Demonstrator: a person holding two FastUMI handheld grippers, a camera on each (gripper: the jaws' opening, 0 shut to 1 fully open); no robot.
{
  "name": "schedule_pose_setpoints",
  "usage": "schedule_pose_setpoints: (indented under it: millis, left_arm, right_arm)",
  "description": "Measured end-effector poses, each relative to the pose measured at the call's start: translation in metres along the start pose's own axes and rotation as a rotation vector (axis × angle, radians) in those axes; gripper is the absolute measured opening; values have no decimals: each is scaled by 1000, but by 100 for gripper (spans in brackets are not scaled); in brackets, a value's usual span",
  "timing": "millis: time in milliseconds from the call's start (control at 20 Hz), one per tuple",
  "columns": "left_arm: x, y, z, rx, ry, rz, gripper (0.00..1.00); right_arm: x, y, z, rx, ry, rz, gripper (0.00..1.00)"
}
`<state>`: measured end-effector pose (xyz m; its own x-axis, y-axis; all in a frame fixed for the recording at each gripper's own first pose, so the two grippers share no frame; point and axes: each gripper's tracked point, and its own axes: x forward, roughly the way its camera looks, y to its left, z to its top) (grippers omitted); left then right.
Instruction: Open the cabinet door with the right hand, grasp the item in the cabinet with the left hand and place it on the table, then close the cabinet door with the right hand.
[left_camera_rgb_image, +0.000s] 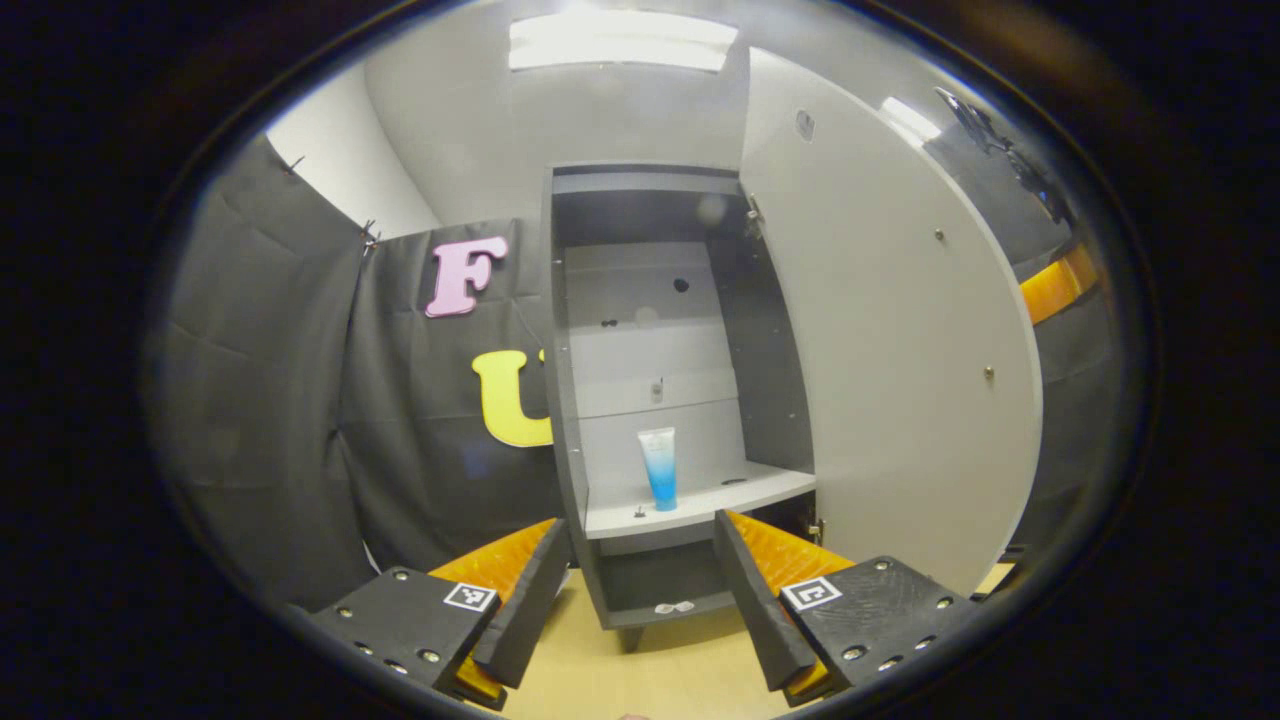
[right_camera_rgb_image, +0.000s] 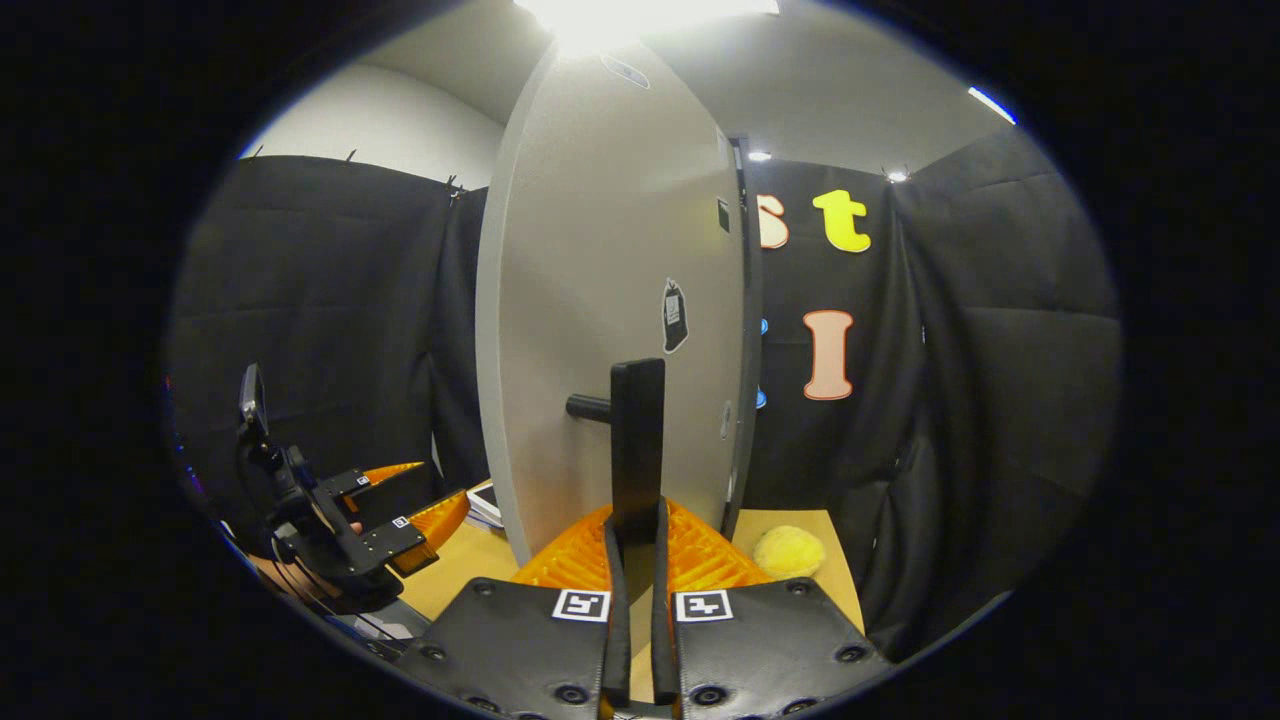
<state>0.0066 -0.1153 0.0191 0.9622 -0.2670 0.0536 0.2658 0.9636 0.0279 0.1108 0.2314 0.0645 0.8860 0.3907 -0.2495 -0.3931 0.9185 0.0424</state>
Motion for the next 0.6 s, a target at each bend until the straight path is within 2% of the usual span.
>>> schedule_pose_setpoints:
  millis: [150, 200, 300, 500, 600]
  left_arm:
    - [1, -15, 4, 2, -3, -10, 87]
    - [2, -17, 4, 3, -2, -11, 87]
    - [3, -24, 6, 4, -1, -11, 88]
    - [6, -31, 6, 11, 6, -10, 87]
    - [8, -33, 4, 7, 13, -7, 87]
  right_arm:
    - [-3, -14, 1, -6, -6, -57, 10]
    - [-4, -18, 0, -8, -9, -73, 6]
    - [-4, -26, 1, -10, -19, -99, 8]
    - [-4, -41, 3, 3, -44, -159, 7]
    - [-5, -38, 4, 62, -59, -145, 2]
